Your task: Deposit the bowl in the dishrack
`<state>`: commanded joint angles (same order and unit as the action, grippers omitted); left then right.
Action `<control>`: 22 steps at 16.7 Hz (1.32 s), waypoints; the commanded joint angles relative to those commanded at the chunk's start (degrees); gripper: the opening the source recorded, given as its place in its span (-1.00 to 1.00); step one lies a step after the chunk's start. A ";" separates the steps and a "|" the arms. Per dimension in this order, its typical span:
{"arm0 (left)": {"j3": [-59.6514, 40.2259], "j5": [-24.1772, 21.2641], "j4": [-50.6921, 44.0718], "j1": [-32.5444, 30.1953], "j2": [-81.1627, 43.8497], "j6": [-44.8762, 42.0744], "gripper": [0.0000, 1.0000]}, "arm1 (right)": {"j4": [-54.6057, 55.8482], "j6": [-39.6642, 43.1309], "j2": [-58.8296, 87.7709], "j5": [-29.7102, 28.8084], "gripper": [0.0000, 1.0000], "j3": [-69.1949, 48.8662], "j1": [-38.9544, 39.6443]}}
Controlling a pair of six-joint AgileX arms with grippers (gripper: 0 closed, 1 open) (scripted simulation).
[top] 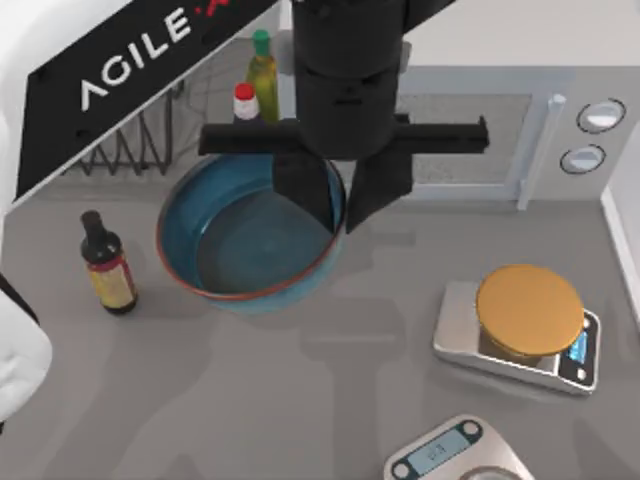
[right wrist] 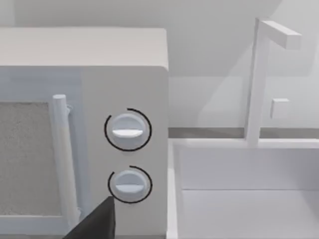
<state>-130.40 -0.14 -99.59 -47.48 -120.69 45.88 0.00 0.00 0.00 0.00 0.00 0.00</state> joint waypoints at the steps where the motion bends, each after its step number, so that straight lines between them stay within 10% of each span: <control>1: 0.00 0.00 0.00 0.00 0.00 0.00 -1.00 | 0.00 0.00 0.00 0.00 1.00 0.00 0.00; 9: 4.08 -0.17 9.22 7.97 6.23 -4.80 -1.00 | 0.00 0.00 0.00 0.00 1.00 0.00 0.00; 22: 45.11 -6.25 68.97 47.50 48.49 -35.34 -1.00 | 0.00 0.00 0.00 0.00 1.00 0.00 0.00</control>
<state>-85.29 -6.38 -30.62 0.03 -72.19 10.54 0.00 0.00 0.00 0.00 0.00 0.00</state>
